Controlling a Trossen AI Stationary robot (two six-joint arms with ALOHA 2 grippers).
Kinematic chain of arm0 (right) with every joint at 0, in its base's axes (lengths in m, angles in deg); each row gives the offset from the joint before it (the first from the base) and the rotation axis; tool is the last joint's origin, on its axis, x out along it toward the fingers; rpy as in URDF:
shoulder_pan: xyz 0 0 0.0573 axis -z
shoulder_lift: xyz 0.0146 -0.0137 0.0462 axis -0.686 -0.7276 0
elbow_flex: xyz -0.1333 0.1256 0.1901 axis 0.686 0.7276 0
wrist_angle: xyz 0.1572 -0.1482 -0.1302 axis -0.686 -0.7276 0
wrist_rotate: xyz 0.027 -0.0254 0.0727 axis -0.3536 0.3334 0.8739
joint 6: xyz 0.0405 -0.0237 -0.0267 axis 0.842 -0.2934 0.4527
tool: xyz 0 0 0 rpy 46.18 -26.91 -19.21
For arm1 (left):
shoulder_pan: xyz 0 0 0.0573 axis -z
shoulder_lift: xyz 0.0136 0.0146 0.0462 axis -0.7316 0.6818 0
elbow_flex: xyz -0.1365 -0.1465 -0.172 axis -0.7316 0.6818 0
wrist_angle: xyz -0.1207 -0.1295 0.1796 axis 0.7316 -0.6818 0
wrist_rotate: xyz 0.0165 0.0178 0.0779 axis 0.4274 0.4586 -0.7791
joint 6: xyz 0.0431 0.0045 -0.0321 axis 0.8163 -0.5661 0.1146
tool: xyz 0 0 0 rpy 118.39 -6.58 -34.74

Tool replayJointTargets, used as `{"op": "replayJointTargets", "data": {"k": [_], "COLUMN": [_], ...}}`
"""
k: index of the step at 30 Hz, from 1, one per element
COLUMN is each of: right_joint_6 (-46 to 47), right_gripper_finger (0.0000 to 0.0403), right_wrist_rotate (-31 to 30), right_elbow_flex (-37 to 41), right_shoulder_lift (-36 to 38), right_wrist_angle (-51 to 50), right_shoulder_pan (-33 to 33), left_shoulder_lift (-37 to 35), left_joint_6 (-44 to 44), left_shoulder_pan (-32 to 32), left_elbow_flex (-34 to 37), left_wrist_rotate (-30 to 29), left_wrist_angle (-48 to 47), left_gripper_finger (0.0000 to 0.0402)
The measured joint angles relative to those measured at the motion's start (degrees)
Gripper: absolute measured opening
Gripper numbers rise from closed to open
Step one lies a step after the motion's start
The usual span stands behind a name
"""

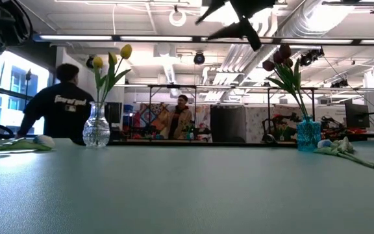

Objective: Sort flowers into vase by color
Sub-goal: Put the left white tulip into the bottom transparent vase

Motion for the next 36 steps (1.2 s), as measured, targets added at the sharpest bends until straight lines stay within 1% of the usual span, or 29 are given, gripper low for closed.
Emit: {"op": "replayJointTargets", "data": {"k": [5,7,9,12,16,19,21,23,28,31,36], "right_joint_6": [12.54,15.94,17.49,17.98,17.91,17.12,16.59,16.01,11.99,7.92,1.05], "right_gripper_finger": [0.0177,0.0177,0.0177,0.0177,0.0177,0.0177,0.0177,0.0177,0.0177,0.0177,0.0177], "right_wrist_rotate": [0.13,0.13,0.11,-0.47,-1.63,-1.85,-1.77,-1.76,-1.26,-0.08,4.51], "right_elbow_flex": [0.01,0.02,0.02,0.02,0.02,0.02,0.02,0.02,0.02,0.02,0.02], "right_shoulder_lift": [-0.01,-0.21,-0.39,-0.75,-0.79,-0.79,-0.79,-0.79,-0.79,-0.79,-0.79], "right_wrist_angle": [-15.74,-19.77,-21.56,-21.61,-21.94,-23.62,-24.72,-26.51,-29.6,-29.47,-28.07], "right_shoulder_pan": [-1.09,-1.9,-2.77,-3.95,-4.88,-4.85,-4.83,-4.78,-3.05,-0.95,3.11], "left_shoulder_lift": [-4.26,-5.8,-6.95,-7.67,-7.65,-7.44,-7.51,-7.28,-5.26,-3.18,1.61], "left_joint_6": [-4.7,-9.38,-15.5,-25.22,-37.13,-42.93,-42.8,-38.85,-35.93,-34.51,-35.1], "left_shoulder_pan": [-0.02,-0.04,-0.46,-1.87,-4.7,-7.49,-9.49,-11.5,-17.45,-21.62,-30.05], "left_elbow_flex": [0.0,0.0,0.0,0.0,0.0,0.0,0.0,0.0,0.0,0.0,0.0], "left_wrist_rotate": [-3.66,-4.76,-4.78,-3.16,1.9,5.49,5.93,6.24,7.57,10.39,16.88], "left_wrist_angle": [-5.82,-10.43,-16.14,-25.26,-35.25,-41.32,-41.5,-41.14,-38.8,-37.31,-36.27], "left_gripper_finger": [0.0051,0.0048,0.0045,0.0044,0.0044,0.0044,0.0044,0.0048,0.0075,0.009,0.0101]}}
